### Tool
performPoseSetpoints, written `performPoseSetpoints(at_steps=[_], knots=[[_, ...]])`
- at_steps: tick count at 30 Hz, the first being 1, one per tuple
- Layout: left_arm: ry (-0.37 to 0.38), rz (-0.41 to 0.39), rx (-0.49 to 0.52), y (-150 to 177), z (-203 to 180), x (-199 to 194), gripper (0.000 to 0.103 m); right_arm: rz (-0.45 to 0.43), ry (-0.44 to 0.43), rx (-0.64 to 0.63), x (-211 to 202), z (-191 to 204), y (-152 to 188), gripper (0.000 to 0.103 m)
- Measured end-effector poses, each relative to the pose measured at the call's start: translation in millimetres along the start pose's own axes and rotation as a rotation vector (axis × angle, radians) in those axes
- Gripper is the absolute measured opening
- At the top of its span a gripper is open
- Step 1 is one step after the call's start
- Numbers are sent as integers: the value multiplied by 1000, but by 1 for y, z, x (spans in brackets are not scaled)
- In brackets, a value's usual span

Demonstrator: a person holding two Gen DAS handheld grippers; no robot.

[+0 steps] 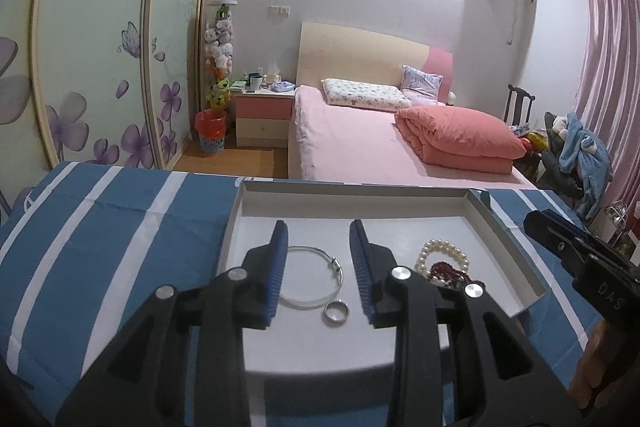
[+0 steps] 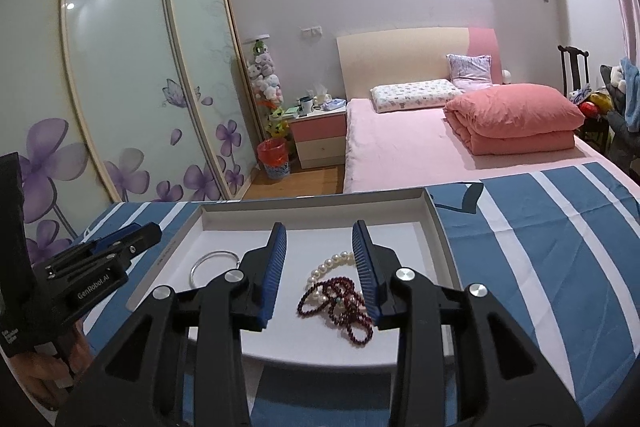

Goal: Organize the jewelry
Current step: 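Grasp the yellow strap watch with the right tool while the left tool grasps the pearl earrings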

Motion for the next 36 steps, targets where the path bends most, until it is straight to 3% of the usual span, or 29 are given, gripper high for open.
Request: performPoseSetpoints(at_steps=[12,27,29,31,36], knots=[[9,5,4,36,28,-70,38,31,-11,-24,-57,13,29,36],[-17,36,-12,92,54,-129,44,193,-131,12,-109,68,119,36],[-18,42,-16,98,57,-133,44,200,-141,26,-111,75,125,41],[-20,45,-18,101,60,-135,45,200,-147,41,-112,81,130,54],[-26,50,-23,108,66,-140,47,217,-145,30,-109,95,133,62]])
Point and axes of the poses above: each gripper's, at about its wrist camera, not at the fingertips, and x roughly the way its jaws point, z to its left, y to its underside, the point moved 3 cm from there along x, roughly the way its jaws point, and after that the axes turned 14 degrees about -x, right-handed, at the moved point
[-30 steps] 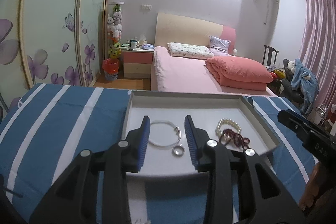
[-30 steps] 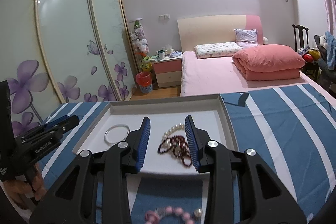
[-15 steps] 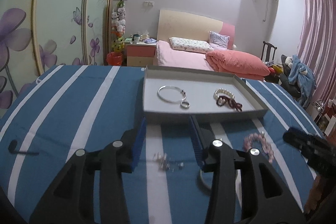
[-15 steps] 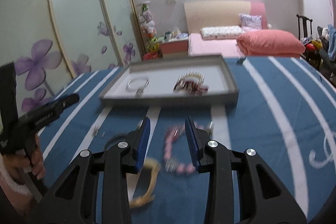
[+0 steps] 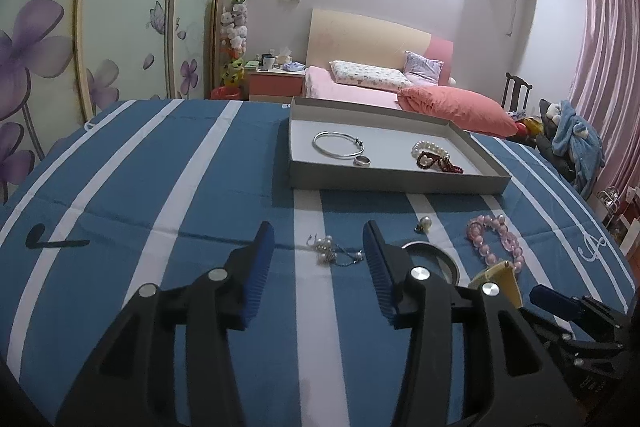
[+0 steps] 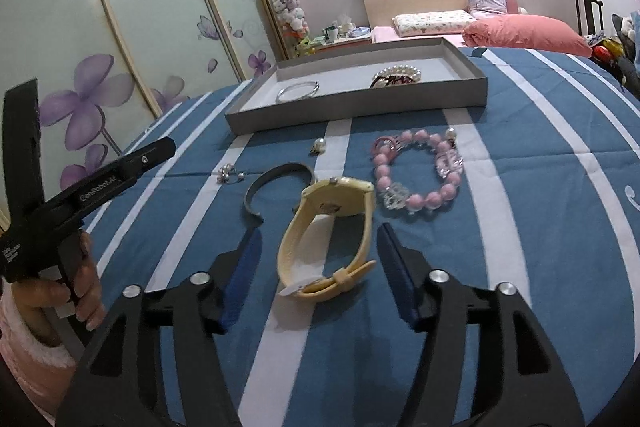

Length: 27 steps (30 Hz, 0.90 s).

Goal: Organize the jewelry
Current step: 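Grasp the yellow strap watch with the right tool while the left tool grasps the pearl earrings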

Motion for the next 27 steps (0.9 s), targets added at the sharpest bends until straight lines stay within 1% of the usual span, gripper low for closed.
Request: performPoseSetpoints(at_steps=[6,14,16,17,18,19,21,27], knots=[[-20,21,16,6,3,2,50,77,46,11,15,1,5,62],[-55,74,59,10,0,13,52,127,60,4,23,2,5,61],[-67,90,76,12,-2,17,54,131,60,-1,25,1,5,50],[-72,99,82,12,-3,19,55,128,60,-1,25,1,5,47],[-78,110,88,13,-4,22,55,125,52,8,23,-1,5,39],[-82,118,93,13,-5,24,55,123,46,18,23,-3,5,36],[-92,141,105,14,-7,31,55,123,41,31,22,-6,5,33],[-99,230,152,17,-14,53,55,118,29,61,18,-13,7,33]])
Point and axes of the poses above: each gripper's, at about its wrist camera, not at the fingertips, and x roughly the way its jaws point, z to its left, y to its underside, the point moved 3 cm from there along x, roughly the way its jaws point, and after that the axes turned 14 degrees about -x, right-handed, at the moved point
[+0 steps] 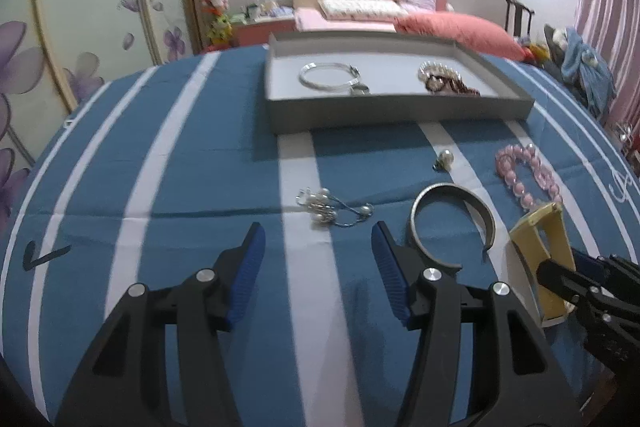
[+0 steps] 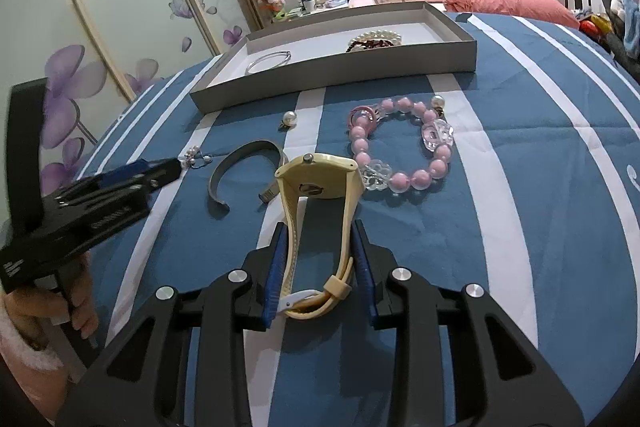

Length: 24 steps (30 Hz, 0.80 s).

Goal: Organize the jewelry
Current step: 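Grasp the yellow strap watch with the right tool while the left tool grasps the pearl earrings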

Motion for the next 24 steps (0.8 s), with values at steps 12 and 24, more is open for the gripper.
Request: performPoseSetpoints(at_steps=[12,24], knots=[[1,75,26,-14,-13,32,50,-14,-25,27,-5,-5,-4,33],[31,58,14,-14,-11,27,7,-38,-31,38,-10,-8,-7,33]])
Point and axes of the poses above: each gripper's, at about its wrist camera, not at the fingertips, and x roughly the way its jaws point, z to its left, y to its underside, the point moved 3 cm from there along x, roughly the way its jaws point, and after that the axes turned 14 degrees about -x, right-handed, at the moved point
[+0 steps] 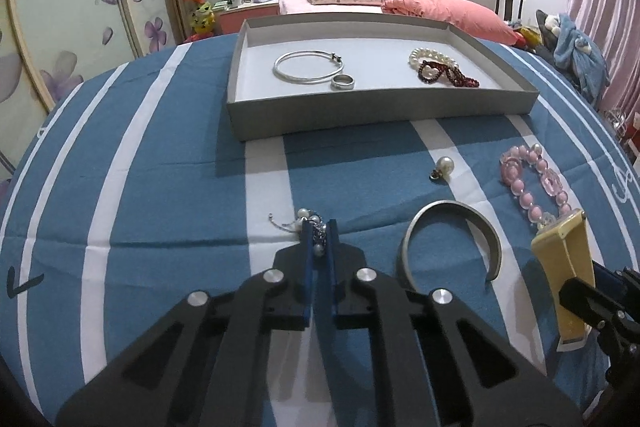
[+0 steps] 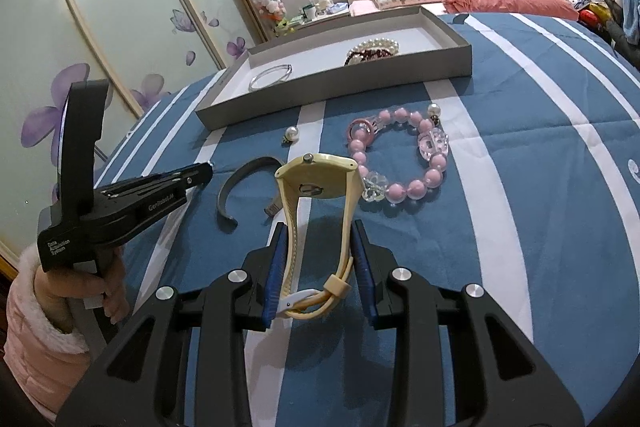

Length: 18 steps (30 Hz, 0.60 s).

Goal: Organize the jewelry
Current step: 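Lift the watch and earrings and carry them toward the gray tray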

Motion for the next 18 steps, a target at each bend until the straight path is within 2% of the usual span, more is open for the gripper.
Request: performPoseSetpoints(at_steps=[11,18], knots=[[52,-104,-36,3,11,-32,7,-84,28,-14,-17,-5,-10,33],[105,-219,-73,-3,15,-74,7,-149,54,-27,-30,-7,-20,33]])
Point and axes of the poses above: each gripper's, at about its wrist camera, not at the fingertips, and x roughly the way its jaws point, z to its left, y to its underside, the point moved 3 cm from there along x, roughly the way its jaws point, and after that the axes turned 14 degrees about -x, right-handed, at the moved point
